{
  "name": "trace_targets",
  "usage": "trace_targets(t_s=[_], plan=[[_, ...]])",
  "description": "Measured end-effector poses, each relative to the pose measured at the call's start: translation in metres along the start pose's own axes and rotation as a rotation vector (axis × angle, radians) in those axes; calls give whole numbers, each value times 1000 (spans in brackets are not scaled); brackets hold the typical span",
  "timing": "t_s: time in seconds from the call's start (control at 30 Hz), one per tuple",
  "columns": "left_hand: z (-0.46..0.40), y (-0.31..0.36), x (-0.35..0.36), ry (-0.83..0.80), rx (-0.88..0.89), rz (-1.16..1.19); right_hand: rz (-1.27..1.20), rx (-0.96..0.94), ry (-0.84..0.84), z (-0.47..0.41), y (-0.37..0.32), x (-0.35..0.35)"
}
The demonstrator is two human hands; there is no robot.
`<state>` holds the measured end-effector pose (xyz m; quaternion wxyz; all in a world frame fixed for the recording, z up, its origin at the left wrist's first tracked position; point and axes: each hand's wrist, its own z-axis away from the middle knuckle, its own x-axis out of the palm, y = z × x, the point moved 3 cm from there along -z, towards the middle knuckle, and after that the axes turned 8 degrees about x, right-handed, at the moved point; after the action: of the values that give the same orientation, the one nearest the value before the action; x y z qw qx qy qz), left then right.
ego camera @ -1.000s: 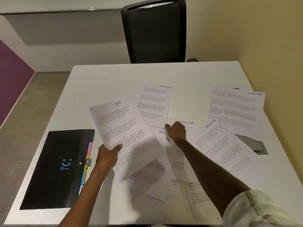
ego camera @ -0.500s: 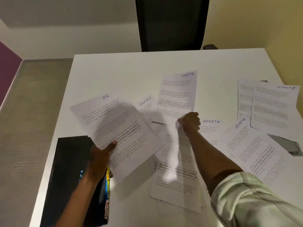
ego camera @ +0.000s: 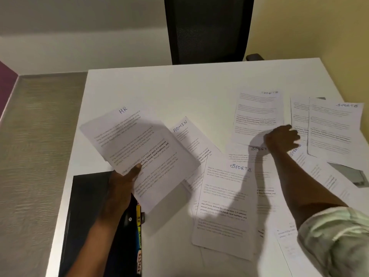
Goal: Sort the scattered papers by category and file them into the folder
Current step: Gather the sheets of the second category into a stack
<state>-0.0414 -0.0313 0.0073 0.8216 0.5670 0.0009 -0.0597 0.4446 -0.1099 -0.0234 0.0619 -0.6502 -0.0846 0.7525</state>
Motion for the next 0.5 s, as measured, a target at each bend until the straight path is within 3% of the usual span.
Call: trace_targets(t_s=[0.1, 0.2, 0.27, 0.5], plan=[[-5, 0, -10, -3, 21, -20, 92, -432, 27, 45, -22, 21], [-9, 1, -16, 19, 37, 10, 14, -669, -307, 126, -50, 45], [-9, 3, -20, 28, 47, 1, 55, -661, -448, 168, -59, 63], [-2, 11, -40, -69, 126, -65, 213, -431, -451, 175, -70, 85]])
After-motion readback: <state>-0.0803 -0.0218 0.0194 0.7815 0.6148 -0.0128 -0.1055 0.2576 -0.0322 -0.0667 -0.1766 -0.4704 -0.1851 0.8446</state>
